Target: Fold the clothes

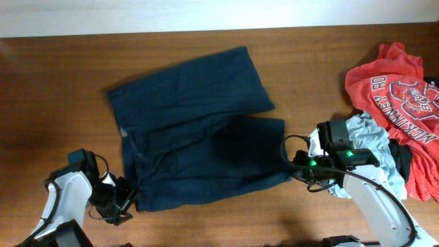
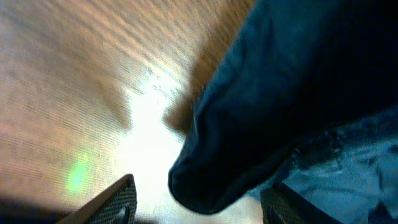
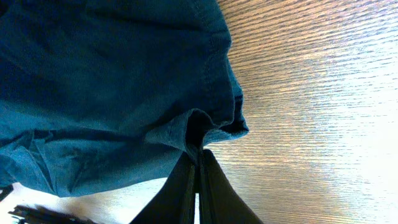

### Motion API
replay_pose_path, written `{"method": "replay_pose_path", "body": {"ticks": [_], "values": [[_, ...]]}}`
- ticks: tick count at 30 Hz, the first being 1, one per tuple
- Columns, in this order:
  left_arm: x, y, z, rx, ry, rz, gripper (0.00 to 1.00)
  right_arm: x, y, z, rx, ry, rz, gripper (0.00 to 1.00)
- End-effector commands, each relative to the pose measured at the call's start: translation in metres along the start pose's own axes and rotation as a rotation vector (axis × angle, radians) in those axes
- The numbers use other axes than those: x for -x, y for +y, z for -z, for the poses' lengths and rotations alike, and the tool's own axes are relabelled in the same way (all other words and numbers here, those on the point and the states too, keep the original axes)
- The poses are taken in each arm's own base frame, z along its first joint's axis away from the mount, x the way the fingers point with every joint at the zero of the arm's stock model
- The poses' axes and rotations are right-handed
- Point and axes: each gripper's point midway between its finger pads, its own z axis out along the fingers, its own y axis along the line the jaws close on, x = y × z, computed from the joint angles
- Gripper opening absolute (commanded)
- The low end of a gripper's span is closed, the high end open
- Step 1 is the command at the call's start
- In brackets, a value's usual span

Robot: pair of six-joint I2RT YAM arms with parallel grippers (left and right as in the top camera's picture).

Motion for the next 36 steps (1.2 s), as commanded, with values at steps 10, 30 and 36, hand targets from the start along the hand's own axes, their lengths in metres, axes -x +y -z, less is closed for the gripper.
{"method": "replay_pose_path", "body": {"ticks": [10, 30, 36], "values": [[-0.005, 0.013, -0.03, -0.013, -0.014, 0.131, 0.49, 0.008, 0.005, 0.005, 0.005, -0.036, 0.034, 0.04], [0.013, -0.044, 0.017, -0.218, -0.068, -0.181, 0.0, 0.032, 0.018, 0.056, -0.064, -0.119, 0.125, 0.04], [0.015, -0.069, 0.09, -0.241, -0.219, -0.359, 0.01, 0.038, 0.035, 0.124, -0.084, -0.235, 0.147, 0.04]]}}
